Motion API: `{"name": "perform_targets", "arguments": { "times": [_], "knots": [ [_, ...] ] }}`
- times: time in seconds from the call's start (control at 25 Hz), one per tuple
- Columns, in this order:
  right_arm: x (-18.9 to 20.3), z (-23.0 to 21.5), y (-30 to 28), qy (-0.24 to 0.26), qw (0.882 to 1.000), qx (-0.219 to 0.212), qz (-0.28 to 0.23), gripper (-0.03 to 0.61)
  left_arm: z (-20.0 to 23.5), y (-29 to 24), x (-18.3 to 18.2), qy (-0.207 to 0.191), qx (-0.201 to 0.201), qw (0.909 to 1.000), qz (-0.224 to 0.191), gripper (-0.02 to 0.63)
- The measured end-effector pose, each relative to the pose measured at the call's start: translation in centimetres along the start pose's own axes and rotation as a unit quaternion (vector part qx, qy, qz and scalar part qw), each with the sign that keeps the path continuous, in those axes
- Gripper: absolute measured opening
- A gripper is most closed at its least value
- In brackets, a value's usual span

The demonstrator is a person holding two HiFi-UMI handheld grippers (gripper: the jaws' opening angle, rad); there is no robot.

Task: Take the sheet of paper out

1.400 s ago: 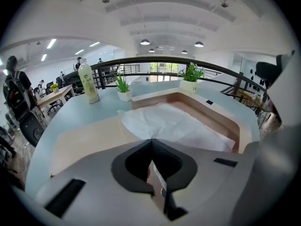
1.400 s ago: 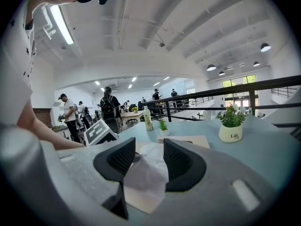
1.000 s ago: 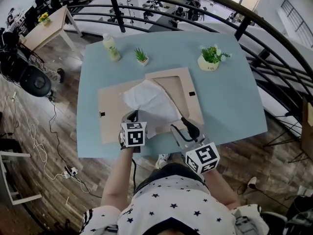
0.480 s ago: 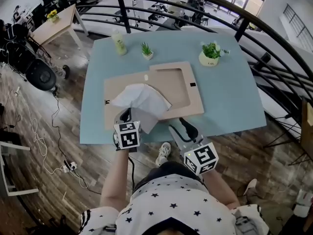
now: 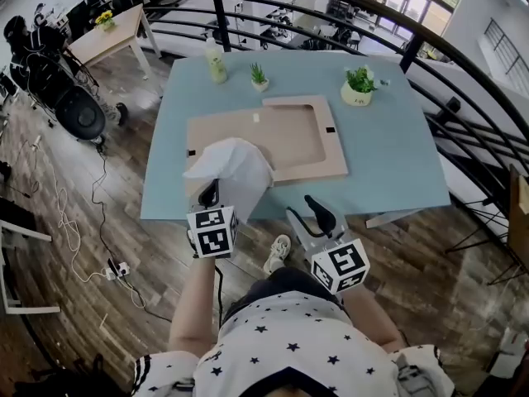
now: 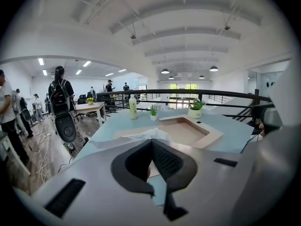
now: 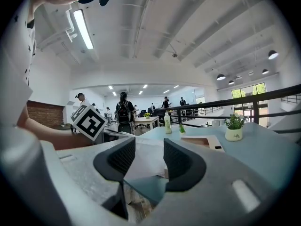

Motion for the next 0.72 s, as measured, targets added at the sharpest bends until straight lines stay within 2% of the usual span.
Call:
{"name": "perform_targets", "arguments": {
  "times": [0.36, 0.52, 0.72],
  "knots": [
    [1.0, 4.2, 3.3, 0.021, 1.000, 0.010, 0.000, 0.172, 0.3, 7.5, 1.7, 0.022, 0.005, 0.9992, -0.032, 0.000],
    [1.4, 5.8, 5.2, 0.029, 0.999, 0.018, 0.005, 0.144, -0.1, 10.7, 2.4, 0.028, 0.009, 0.9988, -0.040, 0.000],
    [1.4, 7.6, 7.7, 0.031, 0.999, 0.023, 0.005, 0.078, -1.6, 14.8, 3.3, 0.029, 0.026, 0.9984, -0.043, 0.000]
  ]
}}
Point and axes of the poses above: the fingertips, and each gripper's own axes: y backward along the fingers, z to its left, x out of its underside, the point moved 1 cm from there along y, backward along the fingers, and after that the axes turned 4 degrees about -x, right-handed, at the moved point
